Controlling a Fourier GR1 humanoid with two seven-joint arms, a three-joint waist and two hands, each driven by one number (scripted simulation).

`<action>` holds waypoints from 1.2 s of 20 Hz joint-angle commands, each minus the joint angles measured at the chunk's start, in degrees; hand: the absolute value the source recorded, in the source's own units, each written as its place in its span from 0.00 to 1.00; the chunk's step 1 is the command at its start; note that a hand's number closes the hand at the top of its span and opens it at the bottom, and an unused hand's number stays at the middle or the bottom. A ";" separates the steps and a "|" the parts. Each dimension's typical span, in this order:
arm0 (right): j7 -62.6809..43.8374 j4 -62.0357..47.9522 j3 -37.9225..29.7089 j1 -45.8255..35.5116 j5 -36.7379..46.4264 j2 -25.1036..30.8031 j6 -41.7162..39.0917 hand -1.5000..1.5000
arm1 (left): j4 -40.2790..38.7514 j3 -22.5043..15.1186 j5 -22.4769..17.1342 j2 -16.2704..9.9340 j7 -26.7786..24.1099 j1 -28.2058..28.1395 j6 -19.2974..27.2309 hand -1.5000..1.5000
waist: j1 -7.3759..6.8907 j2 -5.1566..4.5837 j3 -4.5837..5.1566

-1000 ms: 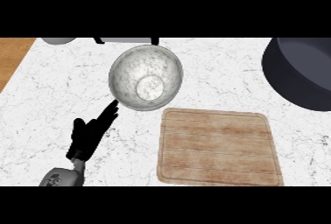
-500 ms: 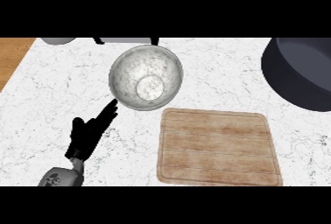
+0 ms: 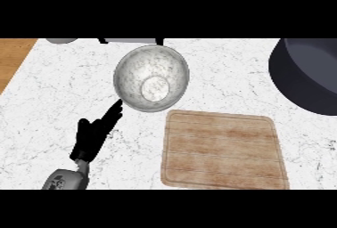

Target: Pick the can from the cutting board and place it in the pot

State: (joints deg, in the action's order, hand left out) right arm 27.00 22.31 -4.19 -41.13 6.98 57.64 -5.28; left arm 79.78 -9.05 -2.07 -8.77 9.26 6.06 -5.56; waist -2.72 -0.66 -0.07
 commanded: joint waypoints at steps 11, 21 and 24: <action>-11.38 -7.84 16.70 -11.98 22.64 -8.30 13.20 1.00 | -2.25 0.84 -0.64 -0.05 -0.69 2.72 -2.36 0.50 | -2.31 -1.06 -0.05; -26.42 -19.84 20.93 -17.35 27.65 -14.23 -2.78 0.00 | -2.23 1.43 -0.77 -1.14 -0.88 3.17 -3.65 0.50 | -2.95 -1.47 -0.13; -25.22 -20.27 20.64 -18.64 27.61 -15.12 -5.26 0.00 | -4.12 0.34 1.44 1.49 -1.06 3.39 -0.44 0.50 | -1.80 -1.35 -0.18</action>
State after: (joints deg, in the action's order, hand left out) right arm 3.14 4.27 16.29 -59.19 34.11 44.39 -8.10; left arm 77.21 -8.31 -2.06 -8.70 8.89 8.99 -7.85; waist -5.11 -1.76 0.00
